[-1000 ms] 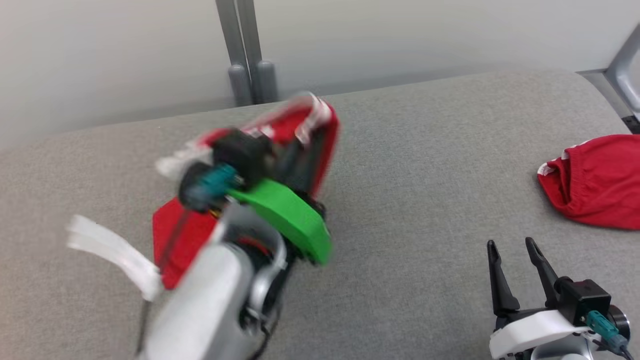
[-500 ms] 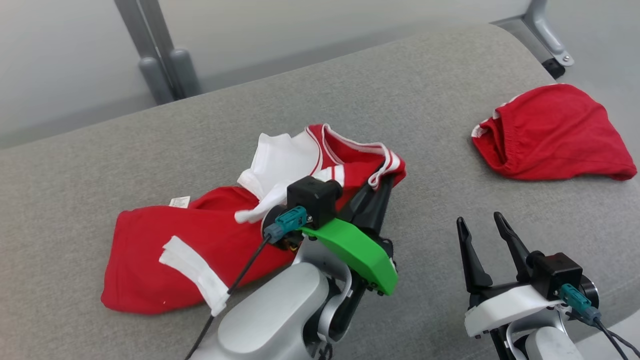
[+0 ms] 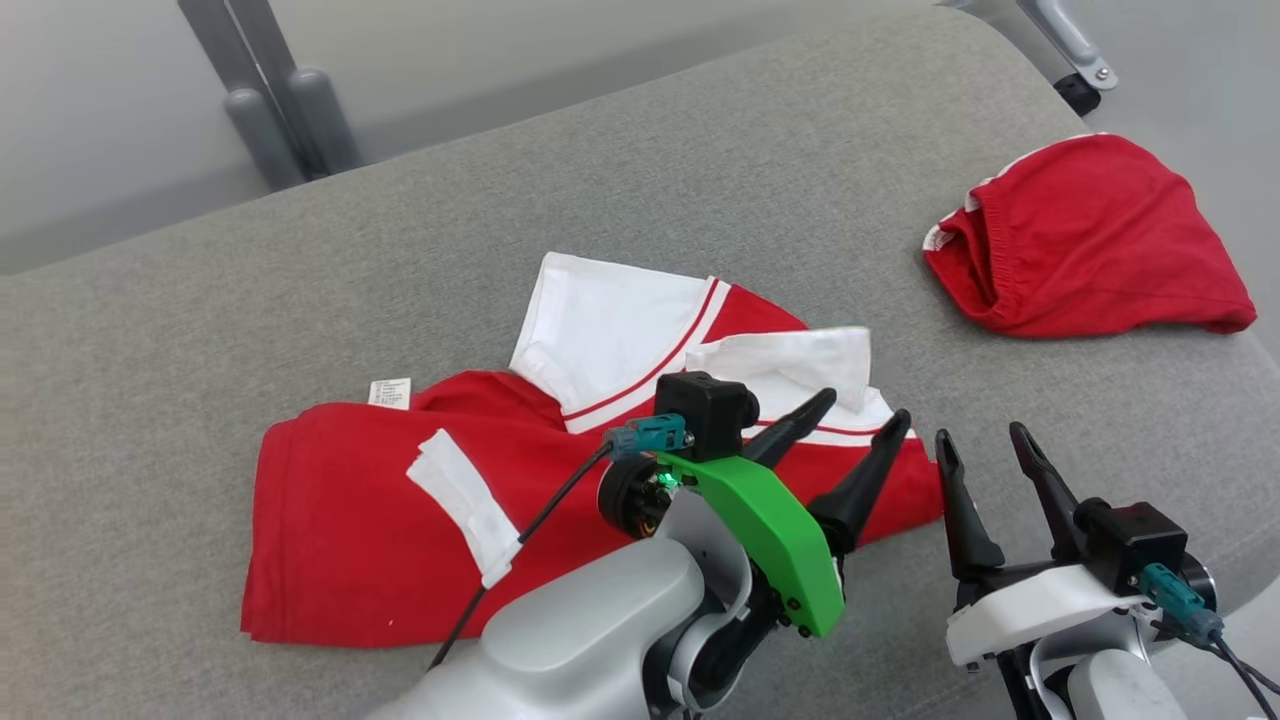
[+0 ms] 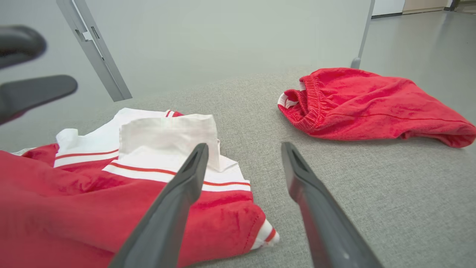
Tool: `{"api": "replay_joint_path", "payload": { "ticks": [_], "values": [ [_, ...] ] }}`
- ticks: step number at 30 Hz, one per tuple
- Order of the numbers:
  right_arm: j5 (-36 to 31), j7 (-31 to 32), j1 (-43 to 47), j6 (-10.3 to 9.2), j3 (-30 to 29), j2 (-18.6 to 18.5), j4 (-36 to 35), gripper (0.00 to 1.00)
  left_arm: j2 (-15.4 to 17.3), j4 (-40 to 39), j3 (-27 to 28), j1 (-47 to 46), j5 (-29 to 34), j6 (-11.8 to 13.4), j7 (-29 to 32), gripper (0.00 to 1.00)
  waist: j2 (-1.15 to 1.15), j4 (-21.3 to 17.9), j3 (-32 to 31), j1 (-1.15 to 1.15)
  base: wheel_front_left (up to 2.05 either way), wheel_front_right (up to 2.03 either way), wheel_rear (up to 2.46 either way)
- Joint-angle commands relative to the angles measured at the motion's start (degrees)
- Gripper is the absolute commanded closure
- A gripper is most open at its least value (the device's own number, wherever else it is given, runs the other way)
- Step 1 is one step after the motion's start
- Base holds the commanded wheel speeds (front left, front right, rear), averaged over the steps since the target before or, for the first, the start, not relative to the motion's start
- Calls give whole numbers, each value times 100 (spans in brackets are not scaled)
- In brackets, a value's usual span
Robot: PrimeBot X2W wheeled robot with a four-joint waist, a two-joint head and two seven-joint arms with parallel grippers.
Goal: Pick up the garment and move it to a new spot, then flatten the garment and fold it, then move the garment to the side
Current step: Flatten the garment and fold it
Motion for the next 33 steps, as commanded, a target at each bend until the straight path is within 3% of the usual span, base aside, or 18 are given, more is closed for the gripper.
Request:
{"api": "replay_joint_path", "payload": {
  "ticks": [1,7,11,14,19,24,33],
  "values": [
    [-26,-16,12,-2,-54,-7,-22,0,36,41,16,-91,102,-32,-118,0,0,195,-112,-1,0,0,0],
    [-203,-16,202,-2,-250,-7,-116,0,676,-59,660,176,767,366,-527,0,0,511,-332,-1,0,0,0],
    [-384,-16,374,-2,-444,-8,-213,0,1166,-419,1563,688,1668,730,-542,0,0,737,-499,-1,0,0,0],
    [-515,-16,422,-2,-542,-6,-300,0,1434,-506,2060,1171,2079,822,-542,0,0,866,-516,-1,0,0,0],
    [-568,-16,237,-2,-500,-8,-411,0,1755,-2,2155,1145,2014,639,-294,0,0,935,-243,-1,0,0,0],
    [-446,-16,59,-2,-280,-8,-405,0,1978,807,2054,652,1583,201,977,0,0,832,146,-1,0,0,0],
    [-367,-16,124,-2,-207,-8,-289,0,2145,1961,1959,-33,1249,-245,2329,0,0,581,315,-1,0,0,0]
  ]
}}
